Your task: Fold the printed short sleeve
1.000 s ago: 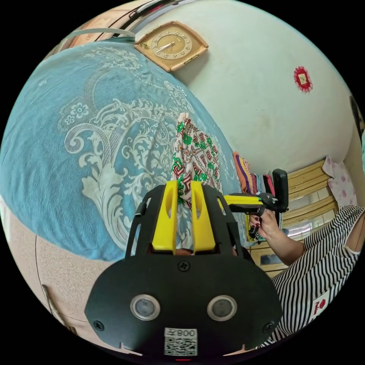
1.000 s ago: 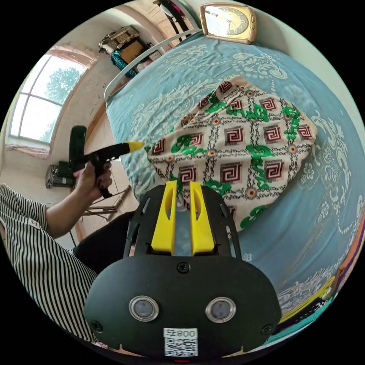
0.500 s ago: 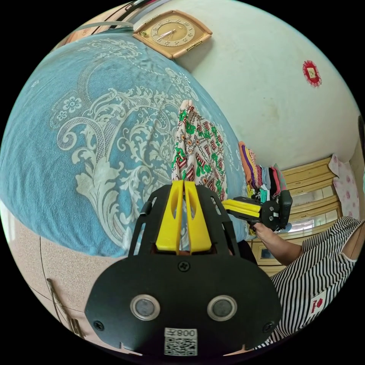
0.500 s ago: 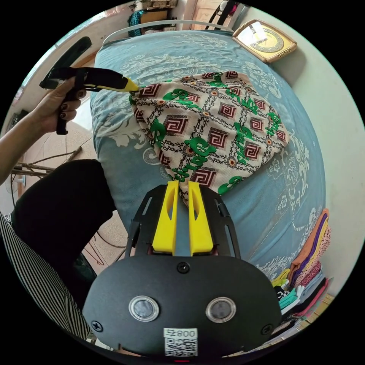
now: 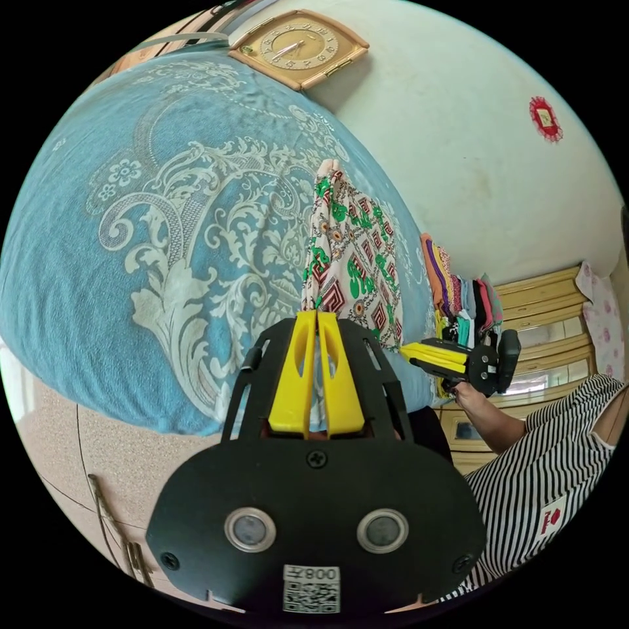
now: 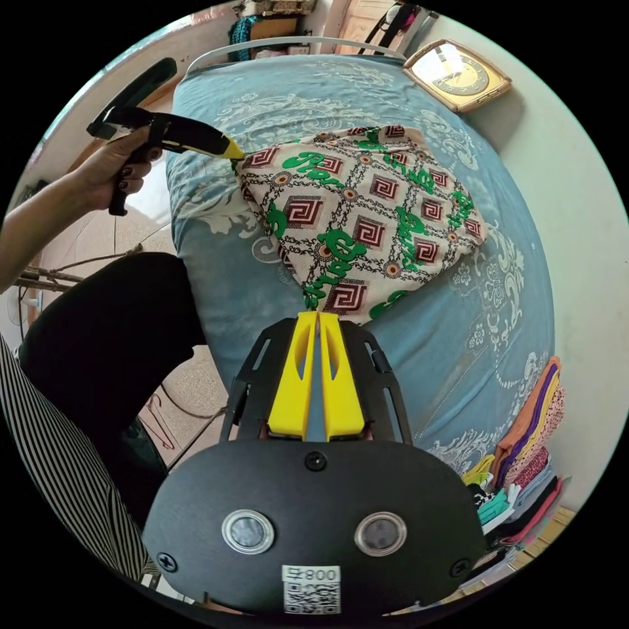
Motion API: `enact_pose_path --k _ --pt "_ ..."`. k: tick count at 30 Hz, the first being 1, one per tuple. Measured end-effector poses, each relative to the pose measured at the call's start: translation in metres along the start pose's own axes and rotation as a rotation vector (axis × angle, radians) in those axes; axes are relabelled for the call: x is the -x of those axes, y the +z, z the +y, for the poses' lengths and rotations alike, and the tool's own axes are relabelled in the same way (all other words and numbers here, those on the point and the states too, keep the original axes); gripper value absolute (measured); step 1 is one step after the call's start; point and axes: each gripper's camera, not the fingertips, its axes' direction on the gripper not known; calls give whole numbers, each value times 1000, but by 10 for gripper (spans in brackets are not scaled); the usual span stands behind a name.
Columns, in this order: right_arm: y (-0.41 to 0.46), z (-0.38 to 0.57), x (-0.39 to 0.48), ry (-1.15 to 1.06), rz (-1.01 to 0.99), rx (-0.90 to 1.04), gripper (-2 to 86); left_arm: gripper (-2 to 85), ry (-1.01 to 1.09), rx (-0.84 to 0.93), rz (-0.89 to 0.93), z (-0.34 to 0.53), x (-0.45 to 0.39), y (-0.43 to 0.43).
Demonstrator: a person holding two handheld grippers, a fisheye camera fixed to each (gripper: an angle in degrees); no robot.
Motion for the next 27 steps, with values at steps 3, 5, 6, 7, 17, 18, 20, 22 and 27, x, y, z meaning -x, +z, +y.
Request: enact_pose_path --k 3,5,6,7,17,18,20,22,27 --pt "-9 11 -8 32 -15 -10 4 2 25 4 -4 7 -6 12" --pt "-18 20 -16 49 -43 -16 3 2 22 18 -5 14 -5 25" --pt "-19 23 -18 52 -48 -13 3 2 18 22 -12 15 -3 29" --pt "-21 27 -21 56 -55 -10 3 2 4 28 -13 19 1 37" --pt "-58 71 -68 190 -169 -21 -1 4 12 -22 -24 60 4 73" --pt "-63 74 -72 205 -172 -35 -1 4 15 -29 -27 63 3 74" --pt "-80 80 -92 252 -199 -94 0 5 16 -43 -14 76 0 84" --pt "-81 80 -105 270 -233 -94 1 6 20 -45 -6 85 -4 93" --pt "-80 102 -134 336 -336 -70 2 14 91 -49 37 111 -27 121"
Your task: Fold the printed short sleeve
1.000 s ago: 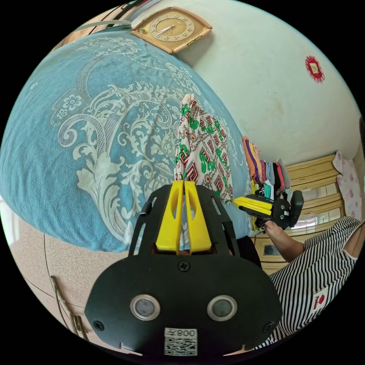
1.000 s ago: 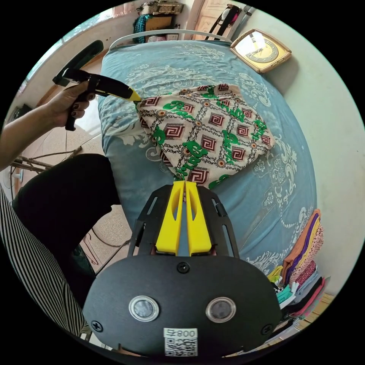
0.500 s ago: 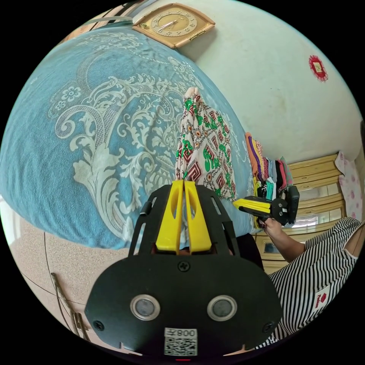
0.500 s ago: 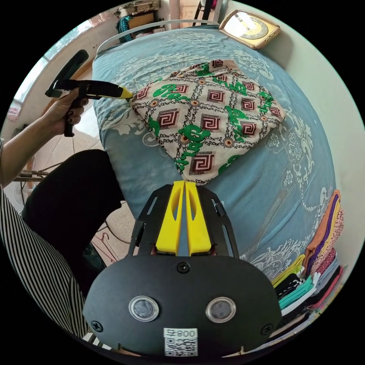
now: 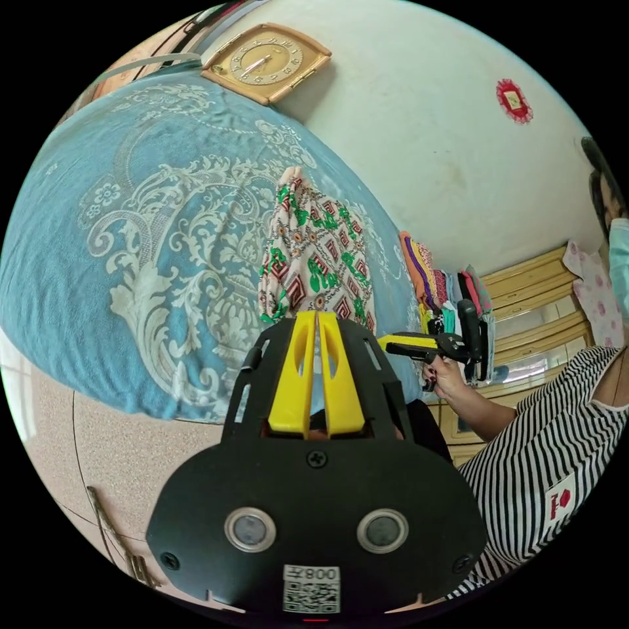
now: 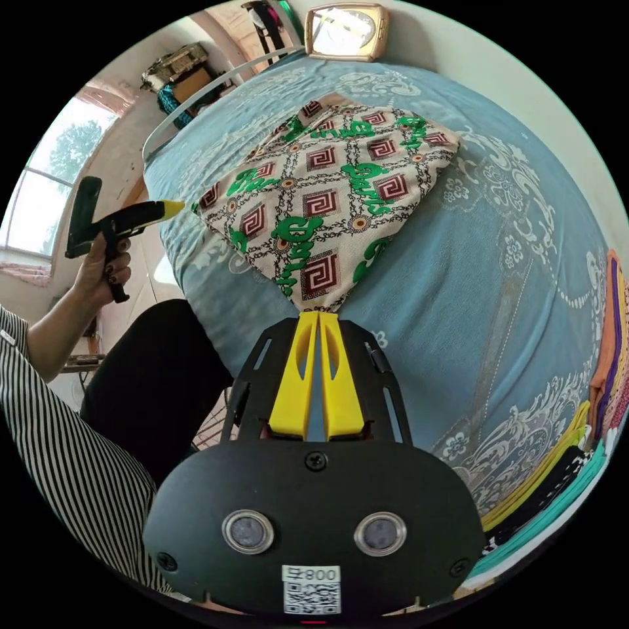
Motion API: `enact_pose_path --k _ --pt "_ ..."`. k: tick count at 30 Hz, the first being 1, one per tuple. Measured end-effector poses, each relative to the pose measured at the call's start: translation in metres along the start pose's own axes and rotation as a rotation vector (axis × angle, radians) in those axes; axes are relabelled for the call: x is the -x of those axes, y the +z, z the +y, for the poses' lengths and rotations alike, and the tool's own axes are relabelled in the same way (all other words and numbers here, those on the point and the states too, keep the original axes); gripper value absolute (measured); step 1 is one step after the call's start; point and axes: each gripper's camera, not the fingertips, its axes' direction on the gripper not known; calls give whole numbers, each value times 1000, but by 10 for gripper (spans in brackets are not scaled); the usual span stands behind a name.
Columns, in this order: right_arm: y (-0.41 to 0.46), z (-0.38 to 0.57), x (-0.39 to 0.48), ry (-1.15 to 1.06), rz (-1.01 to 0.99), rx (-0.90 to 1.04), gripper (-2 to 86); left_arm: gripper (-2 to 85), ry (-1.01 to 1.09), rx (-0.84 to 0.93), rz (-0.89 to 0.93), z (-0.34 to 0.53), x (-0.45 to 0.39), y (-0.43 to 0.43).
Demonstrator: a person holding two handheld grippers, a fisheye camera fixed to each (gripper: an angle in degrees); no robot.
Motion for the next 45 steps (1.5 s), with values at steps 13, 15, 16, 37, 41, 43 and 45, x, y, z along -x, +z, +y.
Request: enact_pose_path --k 13,15,16,37,41,43,45 --pt "-88 43 -118 342 -521 -138 33 64 702 431 -145 42 -151 223" --pt "-95 46 -128 366 -578 -148 43 54 735 491 -211 54 -153 247" --pt "-99 46 -133 376 -591 -149 51 36 750 464 -266 59 -156 251" --pt "-170 33 -157 506 -826 -117 82 3 701 367 -190 37 -129 243" --pt "-184 25 -145 498 -823 -100 65 5 662 367 -152 13 -112 232" --pt "-189 23 -139 501 -811 -89 47 6 630 354 -128 1 -103 221" --pt "-194 20 -132 501 -798 -78 33 9 577 345 -101 -13 -89 207"
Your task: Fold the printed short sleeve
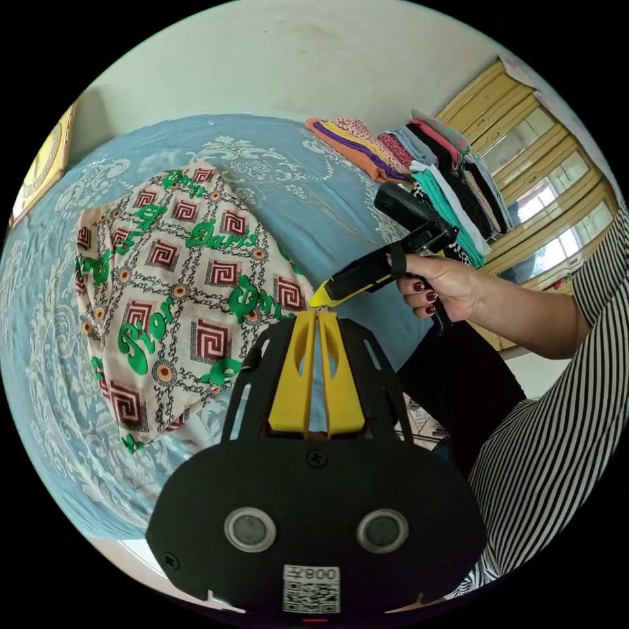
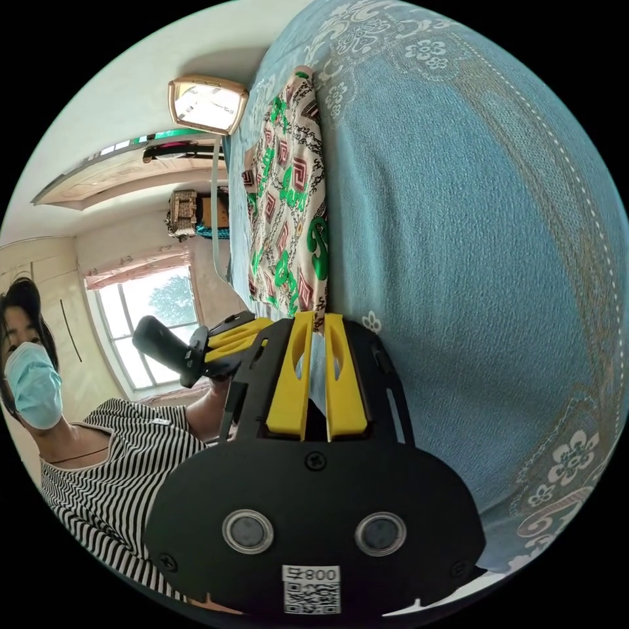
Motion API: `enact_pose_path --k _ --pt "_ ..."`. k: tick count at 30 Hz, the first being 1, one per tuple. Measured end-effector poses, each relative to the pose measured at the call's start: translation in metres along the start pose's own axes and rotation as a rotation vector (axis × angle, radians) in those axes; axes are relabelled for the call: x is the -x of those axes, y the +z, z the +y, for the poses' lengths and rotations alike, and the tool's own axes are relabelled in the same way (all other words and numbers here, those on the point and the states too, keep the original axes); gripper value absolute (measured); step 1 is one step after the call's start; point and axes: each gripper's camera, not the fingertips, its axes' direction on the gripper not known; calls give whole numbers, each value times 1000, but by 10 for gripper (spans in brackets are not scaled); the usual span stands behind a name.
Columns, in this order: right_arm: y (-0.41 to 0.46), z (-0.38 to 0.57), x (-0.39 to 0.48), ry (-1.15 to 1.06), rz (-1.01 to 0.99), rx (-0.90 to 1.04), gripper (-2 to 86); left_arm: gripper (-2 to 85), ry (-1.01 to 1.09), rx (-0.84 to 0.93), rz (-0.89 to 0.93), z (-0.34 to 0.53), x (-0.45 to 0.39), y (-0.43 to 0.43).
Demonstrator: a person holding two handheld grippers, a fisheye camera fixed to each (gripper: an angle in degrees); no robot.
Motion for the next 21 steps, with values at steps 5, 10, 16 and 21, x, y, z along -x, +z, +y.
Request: enact_pose_path --k 5,10,16,21 --pt "-2 11 31 1 -9 -14 13 26 -333 -91 178 39 95 -55" --pt "-10 26 60 14 -79 -40 8 57 -748 -231 341 110 190 -98" --pt "-12 45 107 20 -123 -73 7 84 -935 -351 425 133 251 -122" --pt "-4 62 147 39 -101 -84 7 89 -923 -326 411 108 274 -132"
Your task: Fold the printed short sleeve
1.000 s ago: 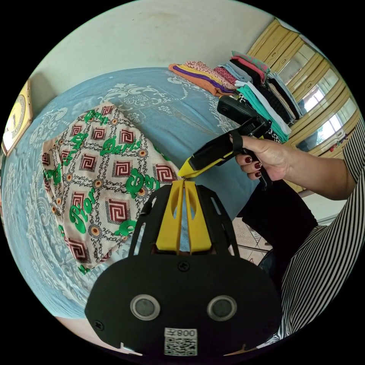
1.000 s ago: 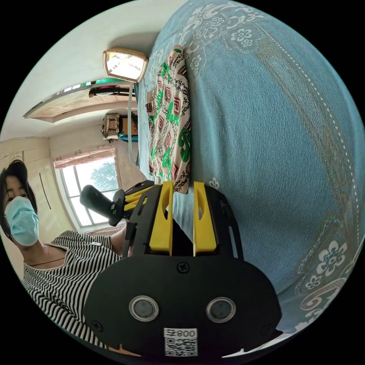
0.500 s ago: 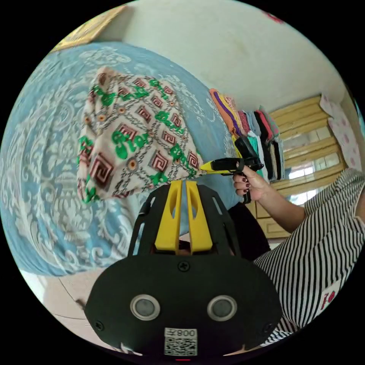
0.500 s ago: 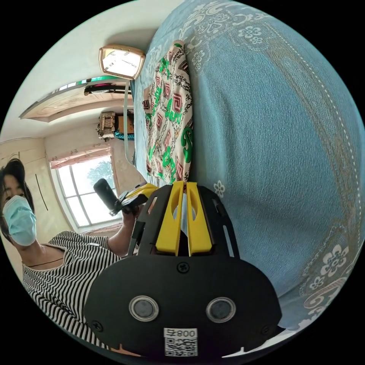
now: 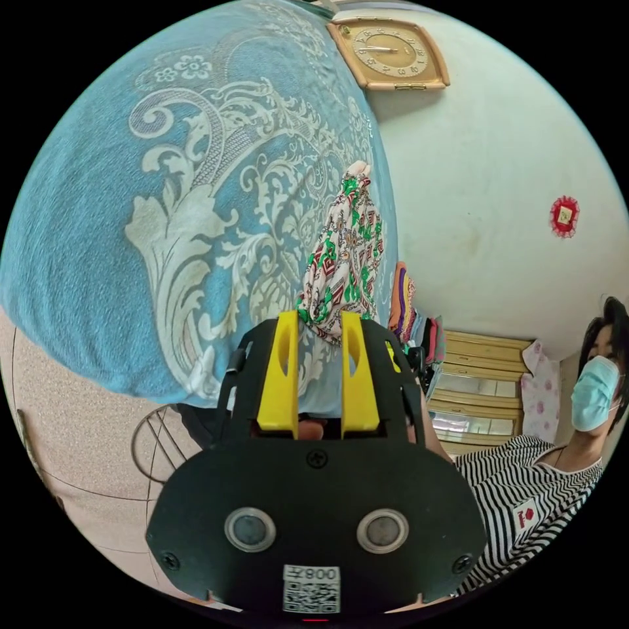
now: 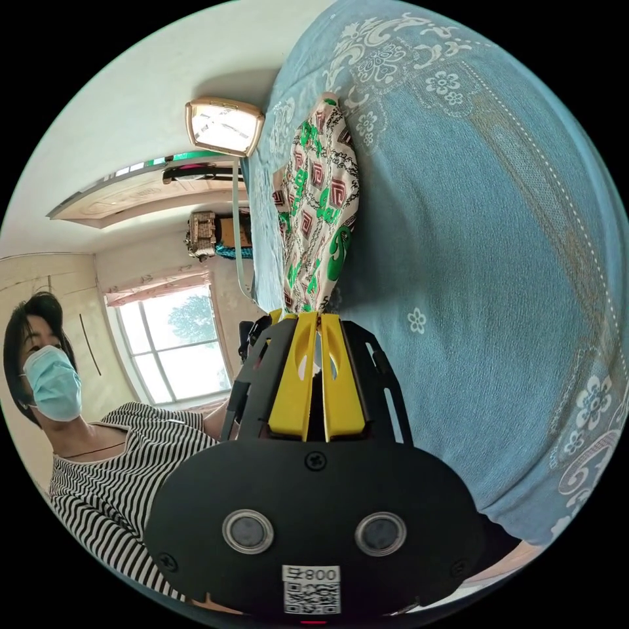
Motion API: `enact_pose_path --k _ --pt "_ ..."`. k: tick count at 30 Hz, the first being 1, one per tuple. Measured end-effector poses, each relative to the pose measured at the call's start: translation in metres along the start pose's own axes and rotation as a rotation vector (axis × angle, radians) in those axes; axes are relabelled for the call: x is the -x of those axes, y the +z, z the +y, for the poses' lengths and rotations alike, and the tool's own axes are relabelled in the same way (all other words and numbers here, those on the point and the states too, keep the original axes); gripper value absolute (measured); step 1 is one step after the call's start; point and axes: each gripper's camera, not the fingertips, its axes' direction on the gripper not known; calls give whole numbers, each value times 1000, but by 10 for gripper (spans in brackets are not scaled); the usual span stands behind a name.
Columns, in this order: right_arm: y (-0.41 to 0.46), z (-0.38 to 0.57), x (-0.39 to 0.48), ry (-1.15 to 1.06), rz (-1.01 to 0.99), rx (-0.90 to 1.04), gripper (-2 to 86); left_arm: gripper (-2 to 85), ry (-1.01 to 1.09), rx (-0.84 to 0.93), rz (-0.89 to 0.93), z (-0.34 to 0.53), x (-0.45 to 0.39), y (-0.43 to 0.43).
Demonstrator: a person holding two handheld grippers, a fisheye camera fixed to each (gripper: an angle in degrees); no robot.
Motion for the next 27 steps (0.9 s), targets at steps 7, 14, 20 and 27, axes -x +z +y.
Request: enact_pose_path --k 7,14,20,27 --pt "15 36 45 40 38 -20 6 58 61 29 -95 -34 -7 1" --pt "28 79 90 74 39 -24 5 27 32 -12 61 -34 2 -3" --pt "18 124 163 1 27 -31 5 22 151 -34 153 -10 -33 -16" --pt "-17 216 246 -104 -59 -65 6 20 238 -47 264 51 -46 -20"
